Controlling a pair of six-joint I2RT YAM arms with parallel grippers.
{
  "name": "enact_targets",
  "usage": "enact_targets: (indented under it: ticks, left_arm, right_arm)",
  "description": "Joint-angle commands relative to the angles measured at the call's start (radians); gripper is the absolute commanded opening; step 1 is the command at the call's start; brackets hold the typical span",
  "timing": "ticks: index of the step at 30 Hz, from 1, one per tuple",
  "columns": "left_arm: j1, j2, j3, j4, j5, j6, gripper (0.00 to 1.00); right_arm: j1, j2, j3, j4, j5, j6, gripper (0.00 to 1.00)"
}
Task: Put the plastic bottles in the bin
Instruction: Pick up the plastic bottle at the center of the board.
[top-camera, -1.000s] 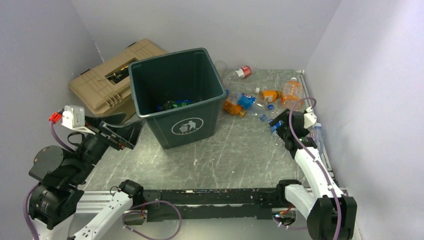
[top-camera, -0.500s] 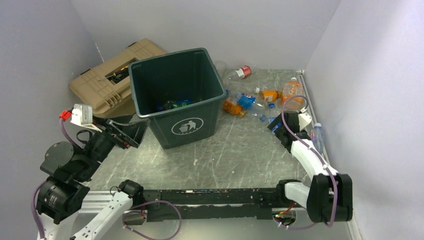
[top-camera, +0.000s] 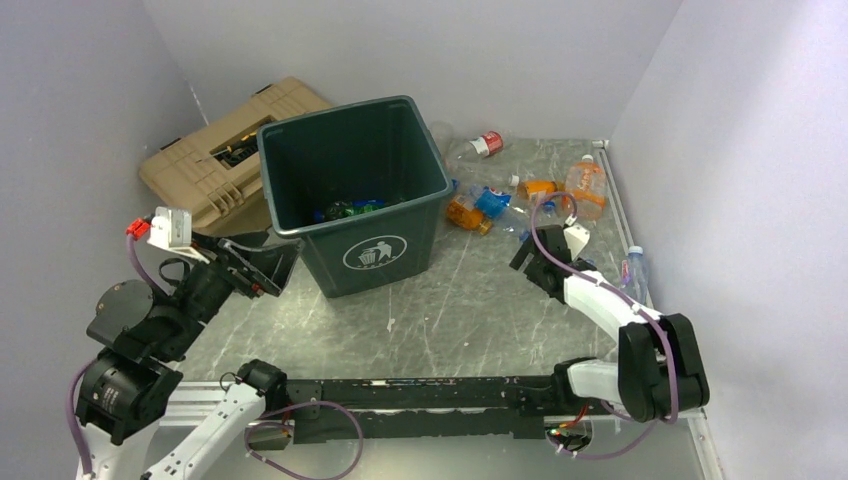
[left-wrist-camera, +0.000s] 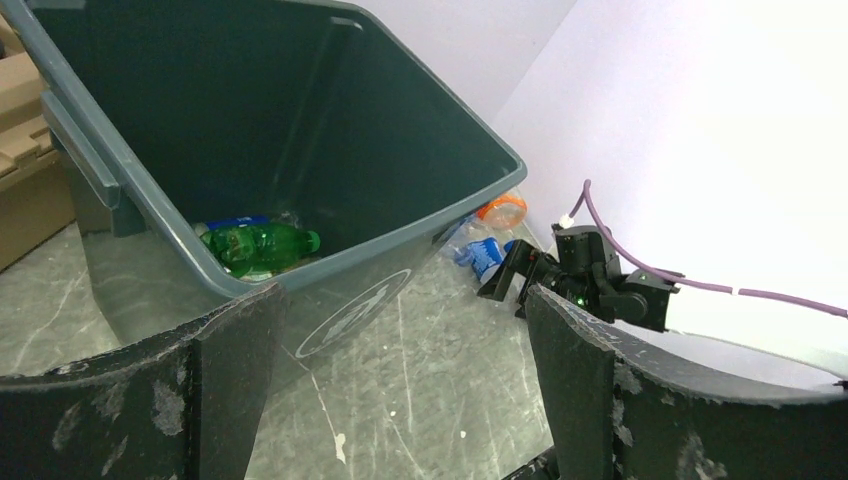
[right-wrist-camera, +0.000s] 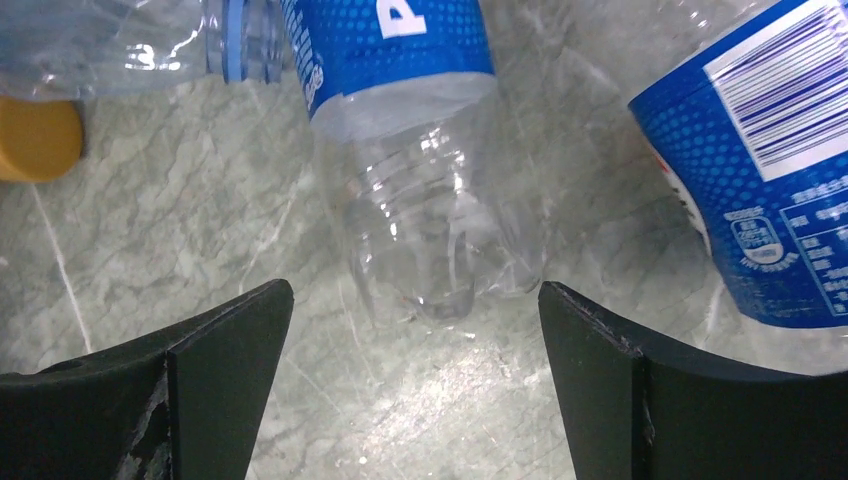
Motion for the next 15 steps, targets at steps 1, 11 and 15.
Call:
enact_targets:
  ticks: [1, 11, 15]
  left_arm:
    - [-0.002, 0.010, 0.004, 0.014, 0.010, -0.008, 0.94]
    - [-0.002, 0.006, 0.013, -0.011, -0.005, 0.009, 0.94]
    - [-0.002, -0.004, 0.022, -0.029, -0.022, 0.020, 0.94]
  right_arm:
    - [-0.002, 0.027, 0.060, -0.019, 0.094, 0.014, 1.00]
    - [-0.028, 0.127, 0.141, -0.015, 0.143, 0.003, 1.00]
    - [-0.049, 0.176, 0.162, 0.014, 0.137, -0.029, 0.99]
